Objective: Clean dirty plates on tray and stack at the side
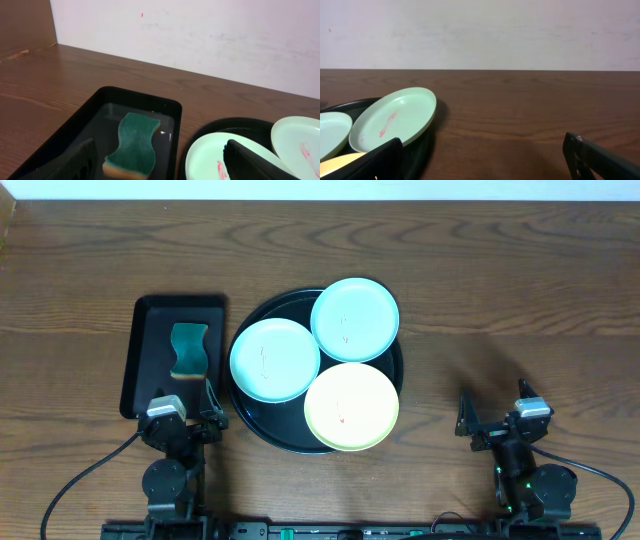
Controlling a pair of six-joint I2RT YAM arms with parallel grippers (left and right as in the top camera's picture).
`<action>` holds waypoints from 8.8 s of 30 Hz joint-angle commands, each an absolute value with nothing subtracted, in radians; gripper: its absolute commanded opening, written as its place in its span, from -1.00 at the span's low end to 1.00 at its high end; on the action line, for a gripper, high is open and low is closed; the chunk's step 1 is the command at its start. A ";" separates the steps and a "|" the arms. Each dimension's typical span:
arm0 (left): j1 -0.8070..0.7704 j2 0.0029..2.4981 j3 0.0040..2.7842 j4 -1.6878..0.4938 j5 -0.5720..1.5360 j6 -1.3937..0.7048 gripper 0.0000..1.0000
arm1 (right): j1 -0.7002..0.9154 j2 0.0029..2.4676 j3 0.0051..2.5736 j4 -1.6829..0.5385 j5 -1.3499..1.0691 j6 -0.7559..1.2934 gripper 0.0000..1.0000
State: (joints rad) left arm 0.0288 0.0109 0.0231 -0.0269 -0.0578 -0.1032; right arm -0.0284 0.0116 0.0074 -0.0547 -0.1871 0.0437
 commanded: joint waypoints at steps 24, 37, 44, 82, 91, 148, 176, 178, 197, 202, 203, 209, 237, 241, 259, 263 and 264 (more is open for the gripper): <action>0.026 0.242 0.241 -0.018 0.016 -0.076 0.61 | -0.019 0.053 0.083 -0.030 -0.192 0.055 0.99; 0.026 0.784 0.823 -0.343 0.131 0.072 0.62 | -0.019 0.582 0.532 -0.132 -0.270 0.054 0.99; 0.044 1.058 1.197 -0.670 0.152 0.079 0.62 | -0.019 0.899 0.859 -0.365 -0.393 0.054 0.98; 0.113 1.431 1.551 -1.115 -0.150 -0.228 0.62 | 0.406 1.780 1.618 -0.834 -0.324 0.480 0.15; 0.149 1.522 1.551 -1.117 -0.150 -0.227 0.62 | 0.577 1.969 1.632 -0.768 -0.208 0.632 -0.52; 0.165 1.974 1.542 -1.077 -0.016 0.061 0.28 | 0.707 2.217 1.628 -0.751 -0.057 0.604 -0.98; 0.173 2.117 1.497 -0.918 0.027 0.078 -0.83 | 0.707 2.218 1.628 -0.751 -0.056 0.596 -0.98; 0.173 2.117 1.497 -0.918 0.027 0.077 -0.85 | 0.707 2.218 1.628 -0.752 -0.056 0.596 -0.98; 0.169 1.868 1.626 -1.060 0.127 0.066 -0.86 | 0.706 2.218 1.628 -0.751 -0.057 0.596 -0.98; 0.142 1.818 1.626 -1.118 0.177 -0.019 -0.85 | 0.705 2.218 1.628 -0.751 -0.057 0.597 -0.98; 0.132 1.818 1.624 -1.130 0.177 -0.044 -0.86 | 0.705 2.218 1.628 -0.751 -0.057 0.596 -0.97; 0.033 1.818 1.548 -1.111 0.176 -0.135 -0.85 | 0.705 2.218 1.628 -0.752 -0.057 0.596 -0.98; -0.196 1.961 1.328 -0.796 0.428 -0.171 -0.85 | 0.705 2.218 1.628 -0.755 -0.057 0.596 -0.98; -0.195 1.961 1.328 -0.768 0.443 -0.143 -0.85 | 0.705 2.218 1.628 -0.755 -0.057 0.596 -0.98; -0.201 1.961 1.328 -0.827 -0.138 -0.373 -0.85 | 0.705 2.218 1.628 -0.754 -0.057 0.596 -0.98; -0.202 1.961 1.328 -0.852 0.106 -0.233 -0.85 | 0.705 2.218 1.628 -0.754 -0.057 0.596 -0.97; -0.202 1.961 1.328 -0.856 0.189 -0.181 -0.85 | 0.705 2.218 1.628 -0.754 -0.057 0.596 -0.97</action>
State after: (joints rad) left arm -0.2123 1.9434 1.3319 -0.8284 -0.0025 -0.3279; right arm 0.7002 2.1929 1.6207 -0.7433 -0.0959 0.6193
